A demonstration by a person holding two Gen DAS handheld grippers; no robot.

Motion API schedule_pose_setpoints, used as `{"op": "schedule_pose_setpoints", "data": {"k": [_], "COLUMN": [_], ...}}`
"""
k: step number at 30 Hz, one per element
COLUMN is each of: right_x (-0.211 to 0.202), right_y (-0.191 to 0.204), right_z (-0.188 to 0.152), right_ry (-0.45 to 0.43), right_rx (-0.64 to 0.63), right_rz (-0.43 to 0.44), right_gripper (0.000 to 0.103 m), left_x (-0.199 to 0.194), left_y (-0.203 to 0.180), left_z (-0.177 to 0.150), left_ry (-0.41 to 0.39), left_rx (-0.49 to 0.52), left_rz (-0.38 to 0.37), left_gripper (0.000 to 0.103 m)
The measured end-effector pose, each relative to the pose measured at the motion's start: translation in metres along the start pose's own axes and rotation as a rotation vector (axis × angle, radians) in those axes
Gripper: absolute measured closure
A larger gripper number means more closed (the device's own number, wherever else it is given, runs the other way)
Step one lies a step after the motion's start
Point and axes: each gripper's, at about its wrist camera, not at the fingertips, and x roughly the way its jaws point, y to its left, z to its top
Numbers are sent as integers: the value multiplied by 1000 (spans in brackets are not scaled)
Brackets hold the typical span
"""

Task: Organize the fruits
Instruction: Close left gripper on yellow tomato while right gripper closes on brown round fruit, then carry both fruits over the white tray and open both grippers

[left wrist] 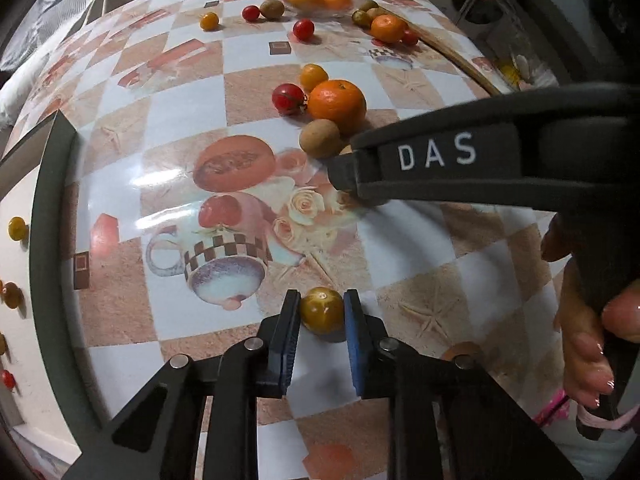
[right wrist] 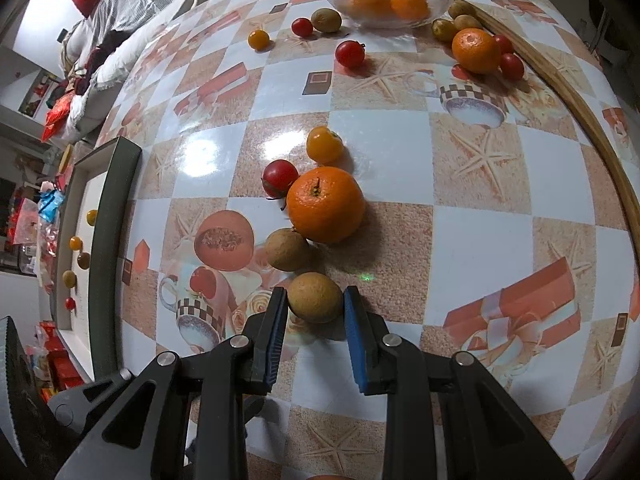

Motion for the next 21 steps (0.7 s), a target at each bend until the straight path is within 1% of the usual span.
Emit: {"op": "schedule_pose_setpoints", "data": {"k": [2,4,7,12,14,21], "right_x": [0,-1,-2,-5,-7,-12], "right_y": [0,0,-1,3,6,25], "right_z": [1,1,-2,-10,-13,-16], "right_ry": [0,0,-5,-1,-1,-4], "right_rx": [0,2,13,16,6,-13], "right_rz": [-2,-2,-7,-11,-14,-1], "right_gripper": [72,72,72,72,72,72], "left_x": [-2,-4,-10,-22,-29,-51], "left_y": [11,21,36,49,50,70], "left_z": [-1,-3,-5,-8,-11,-10], "left_ry": [12,16,14,-7,-19,-63], "left_rx": [-36,-63,-93,-116,-123,-147], "left_rz": [-32,-40,-35,-19,-15,0], "left_gripper": [80,80,80,80,80,80]}}
